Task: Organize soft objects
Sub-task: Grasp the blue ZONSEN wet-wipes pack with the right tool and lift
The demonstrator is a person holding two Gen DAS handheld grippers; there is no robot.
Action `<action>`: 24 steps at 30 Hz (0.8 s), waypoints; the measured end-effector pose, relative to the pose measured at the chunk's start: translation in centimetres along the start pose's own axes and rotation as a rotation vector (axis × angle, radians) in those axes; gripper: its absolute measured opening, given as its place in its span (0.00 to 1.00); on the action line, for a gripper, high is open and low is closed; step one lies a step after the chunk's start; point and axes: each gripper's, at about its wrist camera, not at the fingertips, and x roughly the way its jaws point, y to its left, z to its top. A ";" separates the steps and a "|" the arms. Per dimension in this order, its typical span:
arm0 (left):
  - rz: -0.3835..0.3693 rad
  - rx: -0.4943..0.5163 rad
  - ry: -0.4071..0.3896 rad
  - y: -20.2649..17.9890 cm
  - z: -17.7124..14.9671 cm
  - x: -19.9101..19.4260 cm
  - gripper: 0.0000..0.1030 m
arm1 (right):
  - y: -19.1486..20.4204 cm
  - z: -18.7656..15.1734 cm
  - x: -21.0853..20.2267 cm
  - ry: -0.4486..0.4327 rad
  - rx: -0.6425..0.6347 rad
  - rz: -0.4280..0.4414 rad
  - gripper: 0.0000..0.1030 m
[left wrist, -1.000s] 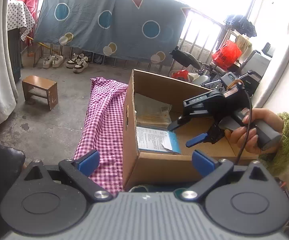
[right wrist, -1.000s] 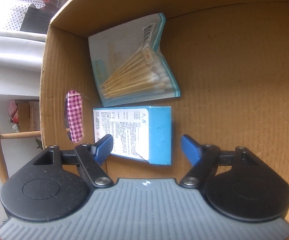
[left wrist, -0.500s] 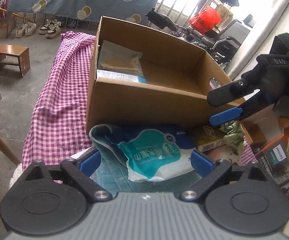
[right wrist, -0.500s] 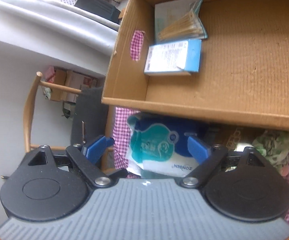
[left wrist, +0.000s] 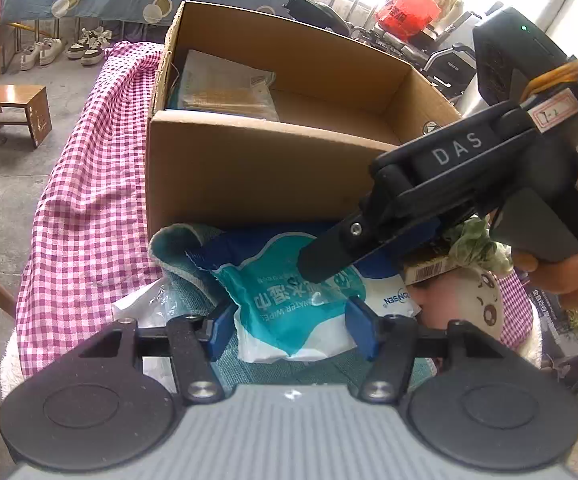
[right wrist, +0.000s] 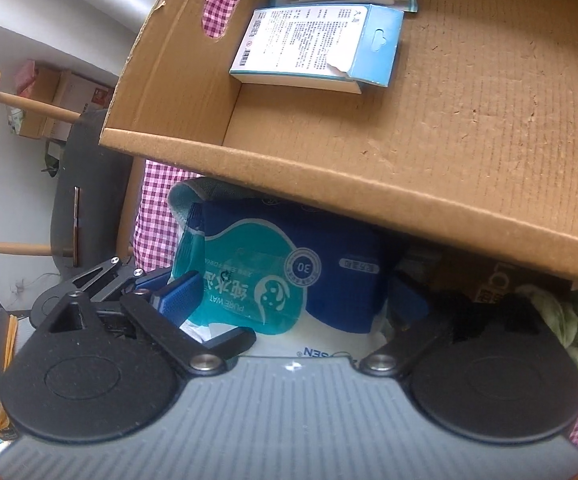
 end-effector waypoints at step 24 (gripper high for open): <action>0.039 -0.024 -0.071 0.7 0.1 -4.3 0.54 | -0.3 -3.2 -2.4 -0.137 -0.016 0.174 0.44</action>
